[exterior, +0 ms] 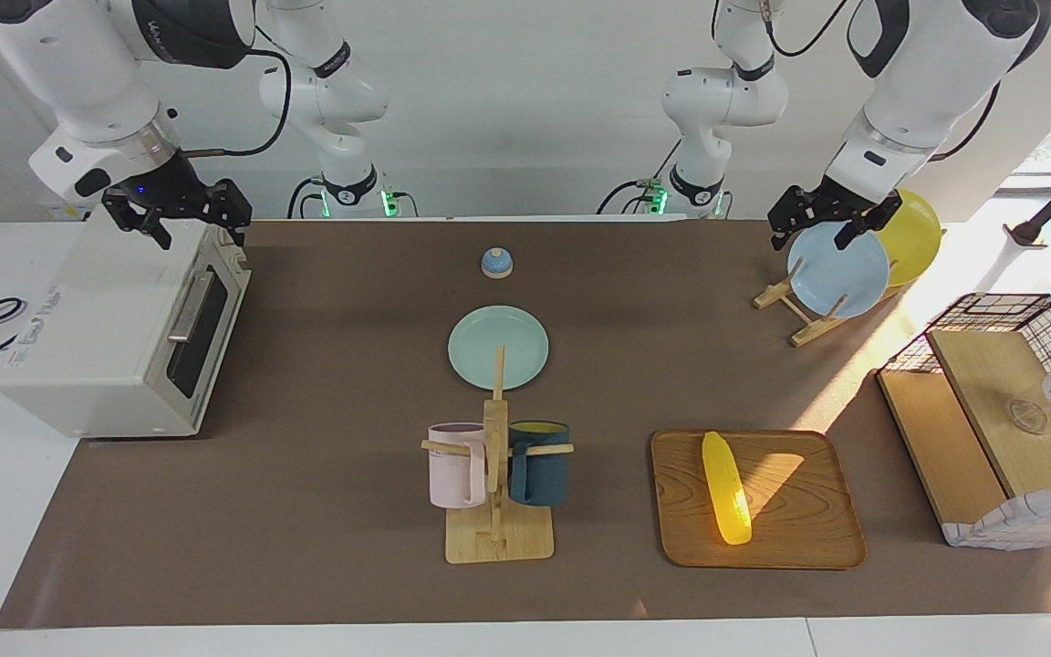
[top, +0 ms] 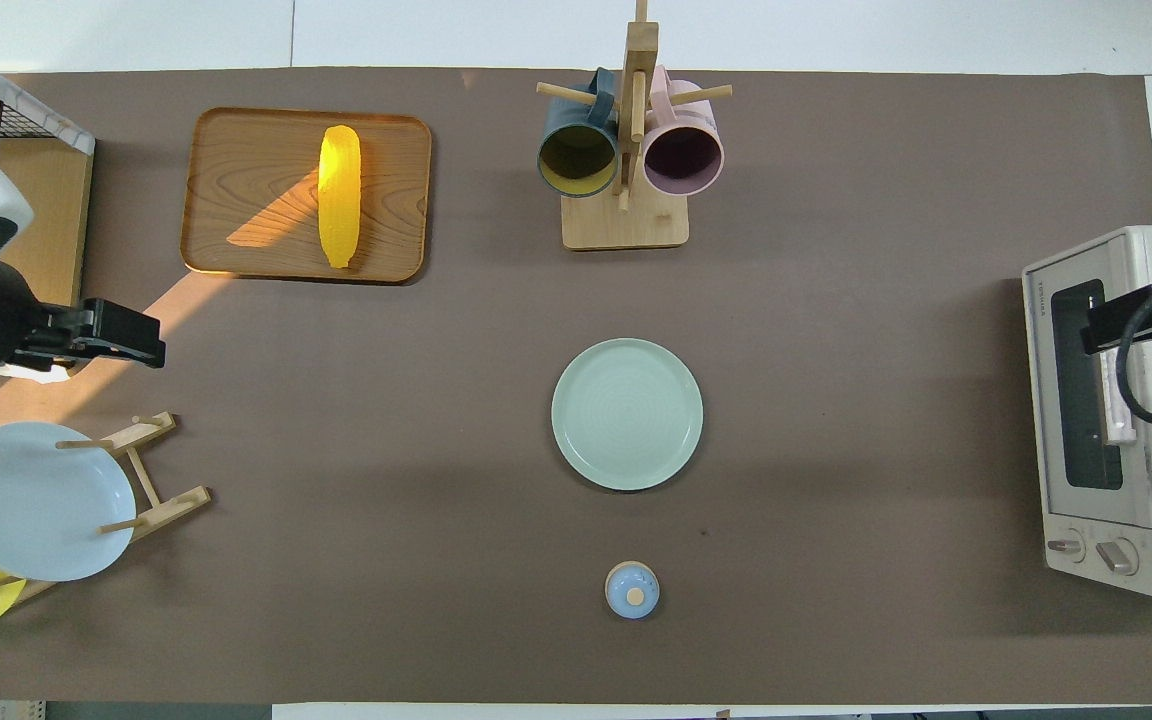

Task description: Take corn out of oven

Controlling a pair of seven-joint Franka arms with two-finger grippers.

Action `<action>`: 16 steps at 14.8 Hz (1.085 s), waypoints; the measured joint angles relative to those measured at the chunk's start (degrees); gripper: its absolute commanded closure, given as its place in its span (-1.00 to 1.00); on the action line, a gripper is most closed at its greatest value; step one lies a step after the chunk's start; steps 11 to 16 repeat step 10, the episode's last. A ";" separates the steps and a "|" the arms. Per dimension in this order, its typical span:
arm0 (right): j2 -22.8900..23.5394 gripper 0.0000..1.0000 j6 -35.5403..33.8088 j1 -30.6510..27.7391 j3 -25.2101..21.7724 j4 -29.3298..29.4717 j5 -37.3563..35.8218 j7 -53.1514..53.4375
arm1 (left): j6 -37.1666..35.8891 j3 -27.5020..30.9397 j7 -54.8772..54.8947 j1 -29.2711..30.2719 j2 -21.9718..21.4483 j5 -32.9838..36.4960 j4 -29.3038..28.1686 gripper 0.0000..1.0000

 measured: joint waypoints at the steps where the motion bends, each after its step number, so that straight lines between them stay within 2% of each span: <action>1: 0.00 -1.00 0.00 0.00 0.00 0.00 0.00 0.00 | 0.10 -1.08 -0.01 0.66 -0.47 0.00 -1.05 -1.00; 7: 0.01 -1.00 0.00 0.00 0.00 0.00 0.00 0.00 | -0.26 1.32 -0.06 -1.67 1.78 0.00 4.62 -1.00; 16: 0.02 -1.00 0.00 0.00 0.00 0.00 0.00 0.00 | -0.27 1.40 -0.06 -1.68 2.25 0.00 4.94 -1.00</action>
